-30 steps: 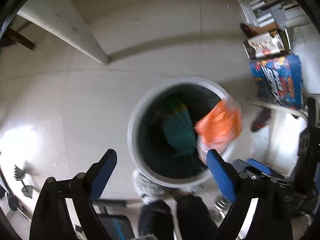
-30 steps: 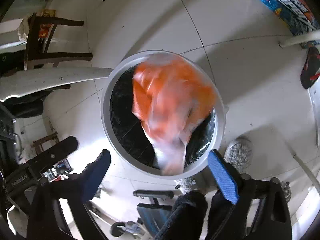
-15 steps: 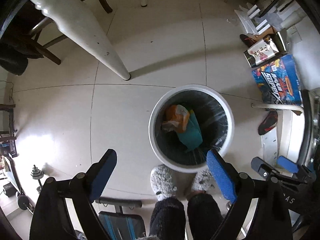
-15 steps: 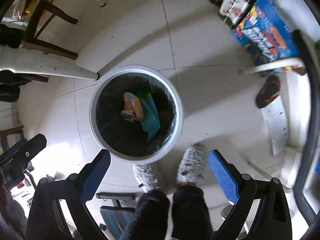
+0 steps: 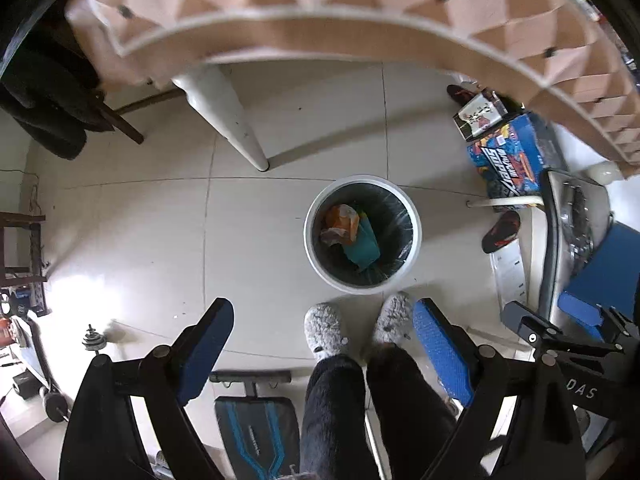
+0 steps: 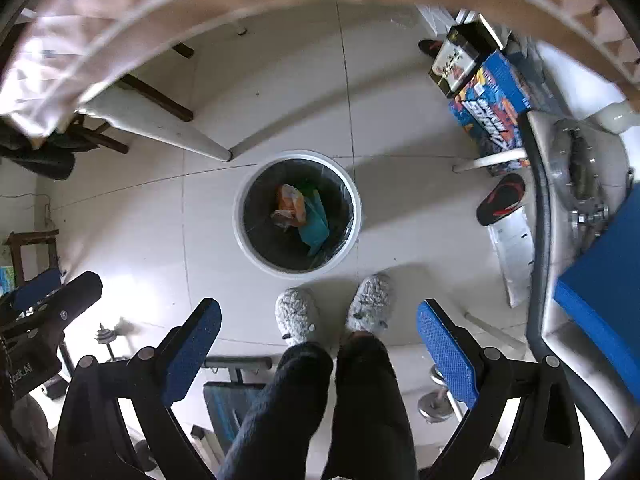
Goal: Collect trash
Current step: 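Raise both tools back toward the table, then grasp the Perfectlands milk carton with left tool while right tool grasps white medicine box, then carry carton and box over the bin and open both tools, then raise both tools back toward the table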
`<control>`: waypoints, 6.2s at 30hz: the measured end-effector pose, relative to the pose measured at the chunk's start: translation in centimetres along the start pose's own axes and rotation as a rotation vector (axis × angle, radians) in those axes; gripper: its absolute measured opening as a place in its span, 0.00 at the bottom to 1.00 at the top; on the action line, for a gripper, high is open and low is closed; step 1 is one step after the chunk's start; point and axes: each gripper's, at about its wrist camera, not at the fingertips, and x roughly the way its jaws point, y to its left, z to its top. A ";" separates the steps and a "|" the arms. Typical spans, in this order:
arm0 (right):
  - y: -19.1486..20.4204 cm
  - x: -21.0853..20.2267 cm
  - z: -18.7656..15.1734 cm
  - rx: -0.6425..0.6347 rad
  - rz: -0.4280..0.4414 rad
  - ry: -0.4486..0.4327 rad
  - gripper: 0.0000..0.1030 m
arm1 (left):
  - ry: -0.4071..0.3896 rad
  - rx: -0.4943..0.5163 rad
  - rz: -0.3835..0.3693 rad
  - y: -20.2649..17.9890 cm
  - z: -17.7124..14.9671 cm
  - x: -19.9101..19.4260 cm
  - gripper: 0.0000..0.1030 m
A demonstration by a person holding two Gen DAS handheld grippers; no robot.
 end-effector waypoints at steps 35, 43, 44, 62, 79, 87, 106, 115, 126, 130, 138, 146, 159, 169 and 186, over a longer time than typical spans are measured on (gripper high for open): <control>-11.7 -21.2 43.5 -0.368 -0.292 0.020 0.96 | -0.266 -0.070 0.209 -16.7 35.4 -15.3 1.00; -13.0 -12.1 52.7 -0.698 -0.385 0.275 0.96 | -0.136 0.016 0.227 -21.8 43.8 -9.4 1.00; -13.1 -11.4 53.1 -0.711 -0.369 0.298 0.96 | -0.121 0.026 0.226 -21.9 44.5 -8.8 1.00; -23.3 -14.0 55.8 0.031 0.103 0.231 0.94 | 0.015 0.101 0.120 -23.2 47.7 -5.3 0.50; -16.9 -18.4 53.3 -0.117 -0.090 0.038 0.74 | -0.049 0.001 0.073 -21.9 43.2 -8.9 0.49; -15.0 -24.6 47.6 -0.005 -0.002 -0.177 0.74 | -0.199 -0.013 0.053 -20.7 38.5 -16.2 0.49; -6.3 -18.4 11.6 0.262 0.172 -0.110 0.74 | -0.174 0.013 -0.169 -5.2 14.3 -16.6 0.49; -5.8 0.3 5.0 0.340 0.157 0.102 0.74 | 0.076 -0.034 -0.202 -2.3 8.9 0.9 0.49; -7.6 23.4 4.9 0.379 0.189 0.192 0.74 | 0.264 -0.090 -0.264 -2.0 7.1 24.8 0.50; -7.5 27.2 5.2 0.386 0.235 0.209 0.75 | 0.272 -0.109 -0.259 -1.3 6.7 27.4 0.77; -6.1 27.7 5.4 0.317 0.271 0.199 1.00 | 0.181 -0.094 -0.123 0.0 5.5 24.9 0.89; -4.0 20.8 4.8 0.184 0.063 0.140 1.00 | 0.080 -0.029 0.032 0.1 4.2 17.6 0.89; -3.0 5.7 1.9 0.087 -0.038 0.066 1.00 | 0.029 -0.011 0.030 -1.3 1.9 4.7 0.89; 0.2 -7.5 -0.9 0.064 -0.011 0.021 1.00 | -0.019 -0.013 -0.013 -1.1 0.0 -6.1 0.89; -1.9 -24.6 11.3 0.088 0.009 -0.149 1.00 | -0.288 -0.018 0.066 -3.9 10.2 -18.6 1.00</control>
